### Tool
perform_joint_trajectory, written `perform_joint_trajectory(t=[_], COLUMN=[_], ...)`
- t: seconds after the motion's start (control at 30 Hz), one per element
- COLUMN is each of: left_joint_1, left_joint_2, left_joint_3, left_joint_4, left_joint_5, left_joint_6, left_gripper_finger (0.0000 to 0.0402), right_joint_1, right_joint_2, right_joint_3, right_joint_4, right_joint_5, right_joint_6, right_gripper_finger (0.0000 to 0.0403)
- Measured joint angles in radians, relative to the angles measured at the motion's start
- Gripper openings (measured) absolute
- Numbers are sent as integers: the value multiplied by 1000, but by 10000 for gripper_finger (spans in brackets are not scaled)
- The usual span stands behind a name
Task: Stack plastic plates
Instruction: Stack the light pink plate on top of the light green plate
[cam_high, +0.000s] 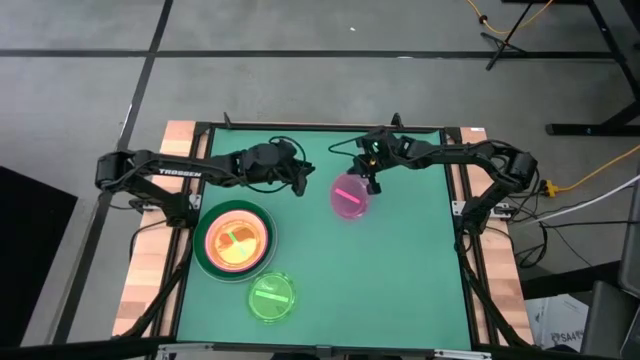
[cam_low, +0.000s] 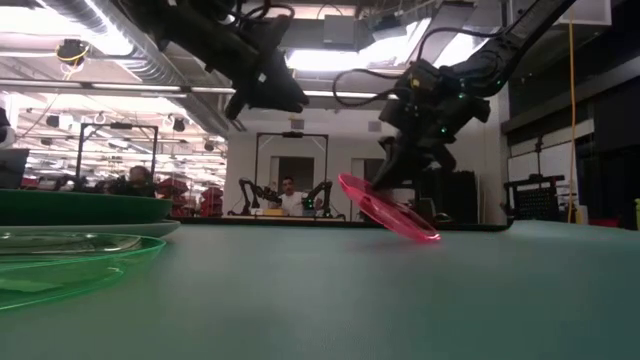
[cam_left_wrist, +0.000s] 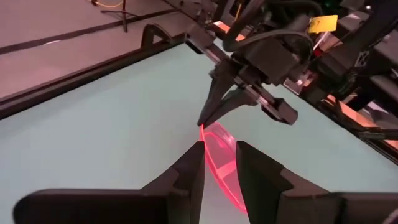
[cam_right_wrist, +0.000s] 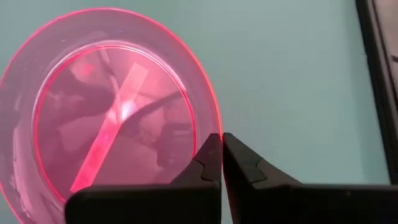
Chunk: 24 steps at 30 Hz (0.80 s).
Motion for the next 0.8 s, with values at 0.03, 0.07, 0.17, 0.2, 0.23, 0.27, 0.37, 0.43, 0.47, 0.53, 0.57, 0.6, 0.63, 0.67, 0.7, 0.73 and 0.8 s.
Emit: perform_joint_trajectory(t=[0.03, 0.07, 0.17, 0.2, 0.23, 0.27, 0.37, 0.43, 0.47, 0.53, 0.57, 0.6, 0.63, 0.67, 0.7, 0.73, 0.8], left_joint_1=[0, 0, 0, 0, 0, 0, 0, 0, 0, 0, 0, 0, 0, 0, 0, 0, -4], left_joint_2=[8, 18, 58, 73, 89, 106, 154, 184, 197, 219, 228, 236, 245, 252, 259, 269, 286], left_joint_3=[0, 0, 0, 0, 0, 0, 0, 0, 0, 0, 0, 0, 0, 0, 0, 0, 0], left_joint_4=[12, 19, 38, 44, 53, 69, 107, 132, 145, 176, 183, 194, 203, 209, 215, 232, 255], left_joint_5=[-1, -1, -1, 0, -1, -1, 7, 9, 12, 15, 15, 15, 15, 15, 14, 14, 14], left_joint_6=[-1, -3, -45, -57, -72, -82, -115, -132, -133, -147, -162, -179, -189, -197, -207, -211, -211], left_gripper_finger=[85, 85, 85, 85, 85, 85, 85, 85, 85, 85, 85, 85, 85, 85, 85, 85, 85], right_joint_1=[0, 0, 0, 0, 0, 0, 0, 0, 0, 0, 0, 0, 0, 0, 0, 0, 0], right_joint_2=[0, 0, 0, 0, 0, 0, 0, 0, 0, 0, 0, 0, 0, 0, 0, 0, 0], right_joint_3=[0, 0, 0, 0, 0, 0, 0, 0, 0, 0, 0, 0, 0, 0, 0, 0, 0], right_joint_4=[5, 13, 37, 43, 46, 47, 47, 47, 47, 47, 47, 47, 47, 47, 47, 47, 47], right_joint_5=[0, 0, 0, 0, 0, 0, 1, 1, 1, 2, 2, 2, 2, 2, 2, 2, 2], right_joint_6=[0, 0, 0, 0, 0, 0, 0, -1, -1, -1, -1, -1, -1, -1, -1, -1, -1], right_gripper_finger=[0, 0, 0, 0, 0, 0, 0, 0, 0, 0, 0, 0, 0, 0, 0, 0, 0])
